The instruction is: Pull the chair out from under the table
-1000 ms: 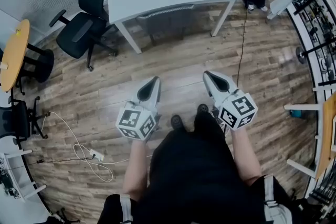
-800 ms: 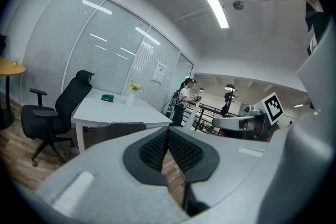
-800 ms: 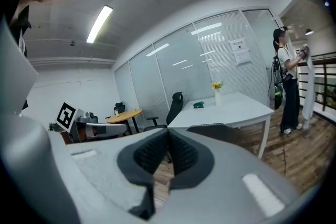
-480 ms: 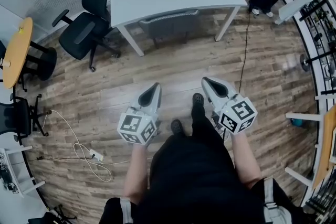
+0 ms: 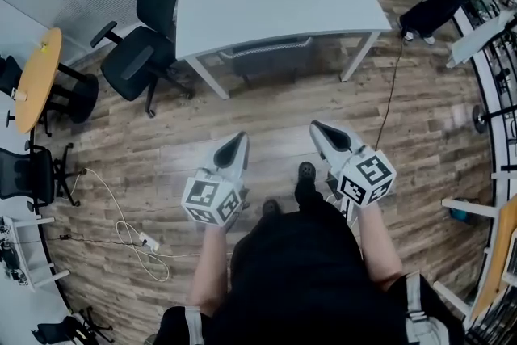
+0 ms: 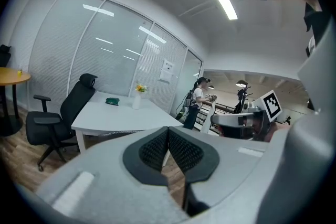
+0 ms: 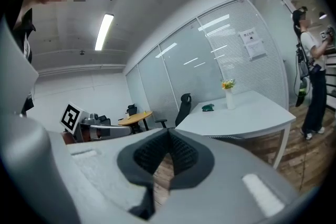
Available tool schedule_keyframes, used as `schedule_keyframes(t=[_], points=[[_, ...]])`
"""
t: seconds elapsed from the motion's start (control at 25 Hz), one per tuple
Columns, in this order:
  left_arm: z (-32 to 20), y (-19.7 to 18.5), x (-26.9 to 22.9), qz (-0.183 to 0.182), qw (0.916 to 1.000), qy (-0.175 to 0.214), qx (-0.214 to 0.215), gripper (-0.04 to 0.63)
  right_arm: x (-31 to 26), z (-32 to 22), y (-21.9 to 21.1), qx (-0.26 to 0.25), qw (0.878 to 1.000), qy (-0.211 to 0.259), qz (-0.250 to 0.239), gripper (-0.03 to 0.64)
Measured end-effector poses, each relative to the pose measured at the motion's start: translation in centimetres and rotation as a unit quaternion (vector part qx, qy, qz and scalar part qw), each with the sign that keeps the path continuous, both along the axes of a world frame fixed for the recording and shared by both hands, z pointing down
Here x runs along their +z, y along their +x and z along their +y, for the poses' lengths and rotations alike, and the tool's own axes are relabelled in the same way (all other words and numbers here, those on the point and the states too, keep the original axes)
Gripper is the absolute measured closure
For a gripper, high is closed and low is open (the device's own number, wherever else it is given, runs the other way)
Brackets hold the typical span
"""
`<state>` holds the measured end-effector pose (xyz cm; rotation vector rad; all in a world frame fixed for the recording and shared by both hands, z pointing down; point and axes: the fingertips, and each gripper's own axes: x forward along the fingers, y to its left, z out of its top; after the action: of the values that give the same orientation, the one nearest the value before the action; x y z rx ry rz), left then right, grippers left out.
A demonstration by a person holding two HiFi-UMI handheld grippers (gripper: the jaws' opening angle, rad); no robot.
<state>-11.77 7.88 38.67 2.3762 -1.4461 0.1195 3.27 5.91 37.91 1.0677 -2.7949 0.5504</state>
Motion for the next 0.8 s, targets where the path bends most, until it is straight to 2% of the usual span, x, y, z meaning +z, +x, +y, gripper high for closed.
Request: schedule_keyframes(t=[0.52,0.8], points=[[-6.7,5.3,0.2,-0.016,0.9985,-0.013,-0.051,0.585,0.8,-8.9,4.2,-0.058,0.998,-0.012,-0.021,0.614],[-7.7,6.8,1.0,-0.018,0.9965,-0.029,-0.077,0.584,1.9,-10.3,5.3,-0.087,0.995,-0.029,-0.028,0.614]])
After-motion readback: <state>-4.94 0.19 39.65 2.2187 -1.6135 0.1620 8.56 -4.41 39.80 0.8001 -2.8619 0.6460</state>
